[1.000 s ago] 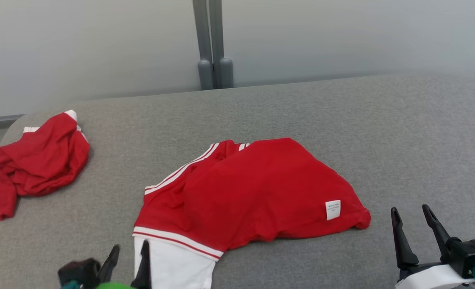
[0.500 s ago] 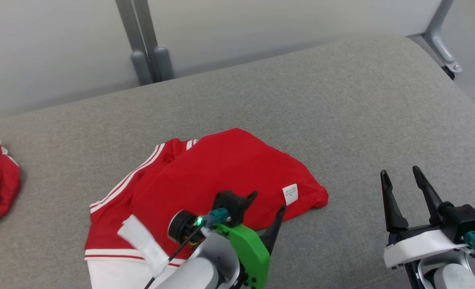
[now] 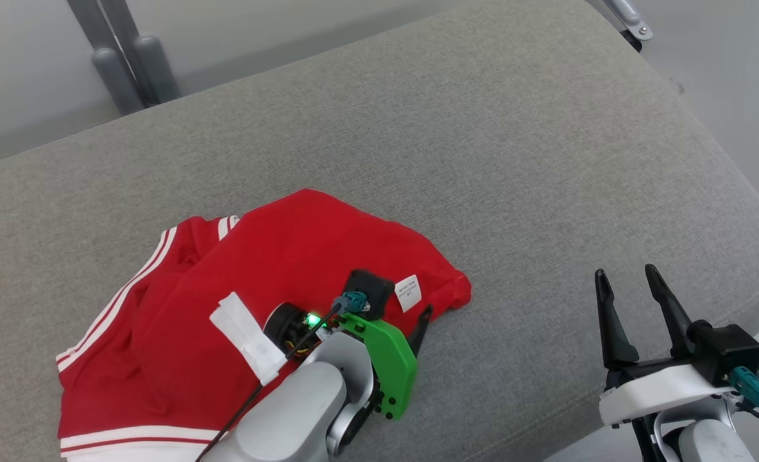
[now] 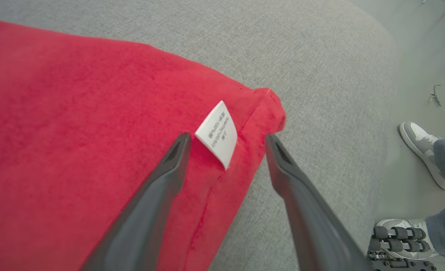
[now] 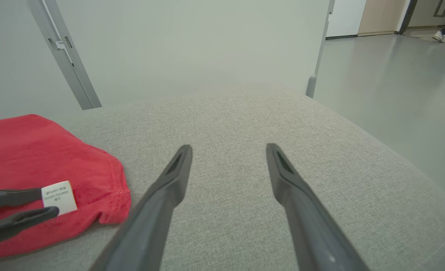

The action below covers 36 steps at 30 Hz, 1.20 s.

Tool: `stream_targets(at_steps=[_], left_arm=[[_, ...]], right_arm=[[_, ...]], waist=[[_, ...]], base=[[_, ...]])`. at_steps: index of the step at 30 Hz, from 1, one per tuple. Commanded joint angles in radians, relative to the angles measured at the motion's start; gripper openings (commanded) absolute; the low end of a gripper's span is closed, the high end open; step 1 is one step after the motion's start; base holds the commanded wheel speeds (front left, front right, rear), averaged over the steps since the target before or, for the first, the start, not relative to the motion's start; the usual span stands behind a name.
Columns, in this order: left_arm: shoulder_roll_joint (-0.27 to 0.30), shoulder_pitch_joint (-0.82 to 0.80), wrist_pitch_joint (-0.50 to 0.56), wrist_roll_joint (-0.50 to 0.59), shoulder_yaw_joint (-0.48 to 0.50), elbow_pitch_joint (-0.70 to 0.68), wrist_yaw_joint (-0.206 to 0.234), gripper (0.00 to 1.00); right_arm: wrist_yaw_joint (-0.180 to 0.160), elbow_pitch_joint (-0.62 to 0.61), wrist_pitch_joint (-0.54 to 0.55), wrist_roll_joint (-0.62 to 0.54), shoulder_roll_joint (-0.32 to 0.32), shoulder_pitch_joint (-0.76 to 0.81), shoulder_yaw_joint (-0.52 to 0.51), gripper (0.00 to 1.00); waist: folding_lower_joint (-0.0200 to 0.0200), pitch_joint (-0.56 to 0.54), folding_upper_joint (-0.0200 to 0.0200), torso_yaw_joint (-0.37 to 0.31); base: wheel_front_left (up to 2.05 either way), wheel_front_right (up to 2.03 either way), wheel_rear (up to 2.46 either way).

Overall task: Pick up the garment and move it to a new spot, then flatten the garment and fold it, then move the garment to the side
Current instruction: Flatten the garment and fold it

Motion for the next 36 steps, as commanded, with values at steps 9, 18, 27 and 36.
stream_targets(at_steps=[9,18,27,36], left_arm=[[0.002,-0.056,-0.073,-0.085,-0.079,0.025,-0.002,0.00],[0.002,-0.003,-0.139,-0.149,-0.201,-0.032,-0.021,0.00],[0.004,0.063,-0.191,-0.147,-0.307,0.015,-0.069,0.47],[0.003,0.093,-0.299,-0.272,-0.293,-0.089,-0.147,1.00]], right_arm=[[0.000,0.002,-0.003,-0.002,0.004,-0.015,0.016,1.00],[0.000,0.005,-0.003,0.001,0.003,0.010,0.001,1.00],[0.000,0.014,-0.003,0.009,0.013,-0.008,0.010,1.00],[0.000,0.023,-0.003,-0.001,-0.011,0.017,-0.013,1.00]], waist=[[0.0000,0.016,0.0000,-0.023],[0.0000,0.011,0.0000,-0.011],[0.0000,0.050,0.0000,-0.010],[0.0000,0.015,0.0000,0.020]], base=[[0.00,0.00,0.00],[0.00,0.00,0.00],[0.00,0.00,0.00],[0.00,0.00,0.00]])
